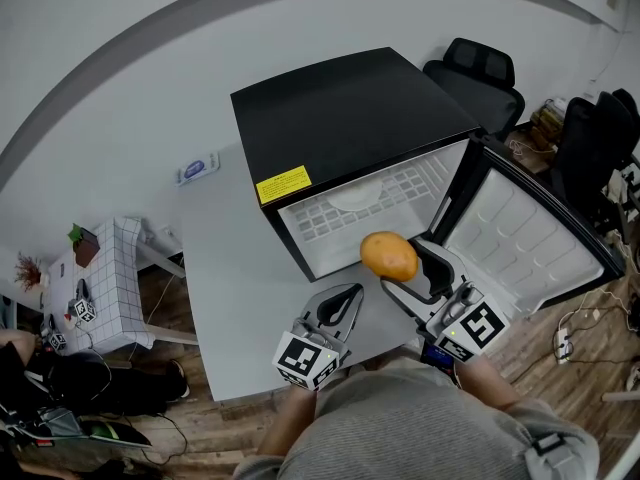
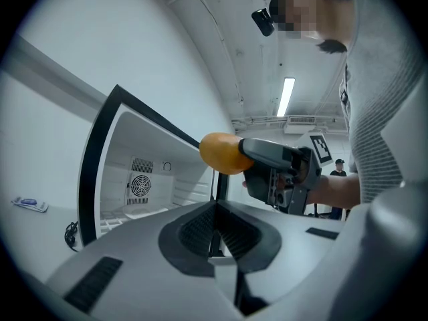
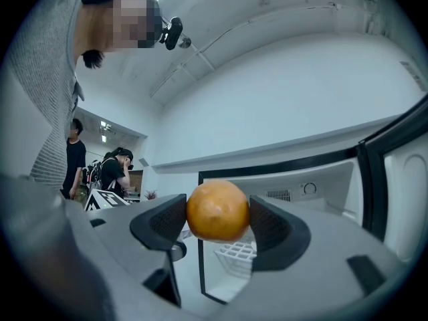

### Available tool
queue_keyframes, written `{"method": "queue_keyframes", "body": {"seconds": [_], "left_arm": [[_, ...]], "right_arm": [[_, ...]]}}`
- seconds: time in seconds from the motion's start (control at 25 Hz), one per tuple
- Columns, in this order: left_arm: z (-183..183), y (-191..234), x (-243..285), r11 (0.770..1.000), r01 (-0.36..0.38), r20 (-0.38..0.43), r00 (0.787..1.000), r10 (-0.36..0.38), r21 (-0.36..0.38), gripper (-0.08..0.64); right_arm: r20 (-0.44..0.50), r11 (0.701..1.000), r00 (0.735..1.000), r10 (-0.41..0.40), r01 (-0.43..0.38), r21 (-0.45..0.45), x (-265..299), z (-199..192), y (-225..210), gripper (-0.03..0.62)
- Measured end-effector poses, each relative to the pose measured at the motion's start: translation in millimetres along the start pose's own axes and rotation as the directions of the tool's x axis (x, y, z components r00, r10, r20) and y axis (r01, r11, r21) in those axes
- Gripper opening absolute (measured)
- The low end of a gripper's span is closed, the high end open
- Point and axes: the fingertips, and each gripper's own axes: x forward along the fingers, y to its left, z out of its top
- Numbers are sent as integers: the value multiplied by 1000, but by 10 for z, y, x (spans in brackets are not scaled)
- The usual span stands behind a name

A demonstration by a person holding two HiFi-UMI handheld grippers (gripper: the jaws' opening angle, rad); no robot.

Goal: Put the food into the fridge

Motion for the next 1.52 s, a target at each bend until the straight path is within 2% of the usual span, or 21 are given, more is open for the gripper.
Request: {"method": "queue_keyframes", "body": {"seconds": [0.6,1.52], "left_arm": [[-42,51,52,1000,-10,-12,1000,9,-17,11],[-172,75,50,999,-31,-28,999,30,-39,11]], "right_arm": [[-28,999,1000,-3,2,-44,290,-136,-265,304],[-155,996,986,-63,53,-66,808,-850,-888,304]]}}
